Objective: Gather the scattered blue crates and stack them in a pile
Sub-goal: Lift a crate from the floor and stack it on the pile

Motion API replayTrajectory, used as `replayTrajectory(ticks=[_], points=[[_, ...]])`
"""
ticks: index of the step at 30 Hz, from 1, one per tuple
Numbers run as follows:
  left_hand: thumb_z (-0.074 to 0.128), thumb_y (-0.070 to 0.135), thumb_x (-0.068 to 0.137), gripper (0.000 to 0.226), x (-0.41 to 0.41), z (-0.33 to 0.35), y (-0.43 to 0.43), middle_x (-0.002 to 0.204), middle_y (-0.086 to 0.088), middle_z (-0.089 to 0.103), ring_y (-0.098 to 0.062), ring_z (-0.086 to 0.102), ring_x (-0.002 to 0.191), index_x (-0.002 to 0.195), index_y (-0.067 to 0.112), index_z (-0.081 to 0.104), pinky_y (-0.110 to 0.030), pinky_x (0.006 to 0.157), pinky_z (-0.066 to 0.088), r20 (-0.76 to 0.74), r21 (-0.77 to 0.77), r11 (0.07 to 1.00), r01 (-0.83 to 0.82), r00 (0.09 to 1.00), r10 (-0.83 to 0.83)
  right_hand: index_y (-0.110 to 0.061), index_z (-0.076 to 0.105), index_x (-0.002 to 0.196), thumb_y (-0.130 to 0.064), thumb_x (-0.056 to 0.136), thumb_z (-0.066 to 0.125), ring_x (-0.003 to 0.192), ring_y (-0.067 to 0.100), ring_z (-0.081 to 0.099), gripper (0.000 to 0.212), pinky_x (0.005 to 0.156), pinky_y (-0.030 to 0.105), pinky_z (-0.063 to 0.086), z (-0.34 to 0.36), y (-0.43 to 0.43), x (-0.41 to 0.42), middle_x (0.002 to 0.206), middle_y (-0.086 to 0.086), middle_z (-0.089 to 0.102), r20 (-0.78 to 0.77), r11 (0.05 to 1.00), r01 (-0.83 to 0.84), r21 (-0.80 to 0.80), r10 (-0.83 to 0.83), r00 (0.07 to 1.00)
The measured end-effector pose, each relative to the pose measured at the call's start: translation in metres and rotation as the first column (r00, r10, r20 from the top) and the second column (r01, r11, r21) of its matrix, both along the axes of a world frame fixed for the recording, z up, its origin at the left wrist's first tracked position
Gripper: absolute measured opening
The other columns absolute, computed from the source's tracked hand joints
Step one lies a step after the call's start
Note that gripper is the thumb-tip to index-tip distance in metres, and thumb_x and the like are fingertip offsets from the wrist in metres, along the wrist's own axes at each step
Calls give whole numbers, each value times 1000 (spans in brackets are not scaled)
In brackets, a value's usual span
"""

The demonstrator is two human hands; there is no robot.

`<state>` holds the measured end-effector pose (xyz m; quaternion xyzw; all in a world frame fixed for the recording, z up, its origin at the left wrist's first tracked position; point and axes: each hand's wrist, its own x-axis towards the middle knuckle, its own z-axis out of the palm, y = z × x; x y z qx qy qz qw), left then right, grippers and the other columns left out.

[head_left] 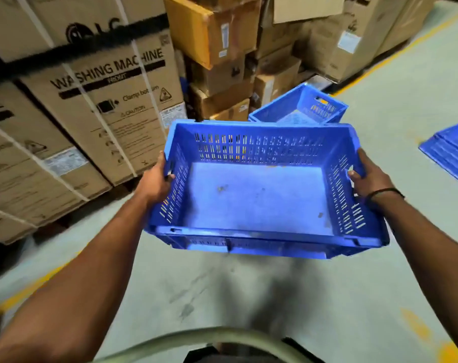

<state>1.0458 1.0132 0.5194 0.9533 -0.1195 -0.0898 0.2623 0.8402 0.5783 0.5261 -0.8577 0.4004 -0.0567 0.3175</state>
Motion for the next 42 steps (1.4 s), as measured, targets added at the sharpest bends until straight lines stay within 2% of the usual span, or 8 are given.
replayTrajectory(ticks=[3,5,11,13,16,20,30,42], points=[[52,18,93,69,23,11,-63,133,-23,53,-42,52,118,150,19,14,-38,92,43,24,-9,997,82,996,-82,-53,17,140,-34,92,53,99,24,55,63,98,52,45,4,-46,-18,137,14,51,32,995,90,32,-91,995],[52,18,92,69,35,16,-109,132,-23,53,-42,52,118,150,19,14,-39,94,42,42,-2,990,144,989,-144,-55,15,138,-35,91,53,93,21,52,64,96,53,47,4,-82,-31,136,13,53,33,986,162,37,-163,986],[52,19,93,69,43,25,-245,132,-22,53,-40,52,118,150,22,14,-35,93,42,44,-11,977,213,976,-212,-54,14,138,-34,91,53,106,31,59,65,96,54,46,7,-191,-57,139,8,51,76,970,238,58,-242,967],[52,18,93,69,41,28,-283,135,-20,52,-37,52,121,150,22,15,-33,95,41,45,-22,977,210,977,-209,-46,18,143,-32,92,52,113,37,57,63,98,52,45,11,-222,-61,139,9,50,52,972,231,38,-233,971],[52,16,93,68,40,34,-342,144,-15,44,-34,45,129,150,18,15,-29,101,36,56,-22,975,223,973,-222,-36,20,148,-28,95,51,124,35,49,62,105,45,39,24,-272,-62,144,8,45,45,973,231,21,-232,972],[53,18,93,70,50,34,-399,143,-17,44,-35,46,128,150,19,13,-33,103,37,25,-31,973,227,974,-226,-32,20,149,-25,96,49,128,35,45,61,105,41,35,30,-330,-53,145,11,43,20,974,225,-13,-225,974],[52,17,93,69,122,26,-514,137,-15,51,-35,49,125,150,24,14,-31,100,37,40,-40,983,180,983,-178,-32,21,149,-26,96,49,129,37,43,60,103,41,35,22,-447,35,145,13,43,35,981,191,-25,-190,981],[53,21,93,70,234,7,-591,140,-18,48,-38,48,125,151,22,12,-35,100,38,-32,-35,999,-1,999,0,-34,20,149,-24,96,50,125,35,48,61,100,40,38,9,-567,208,143,13,45,52,997,68,34,-70,996]])
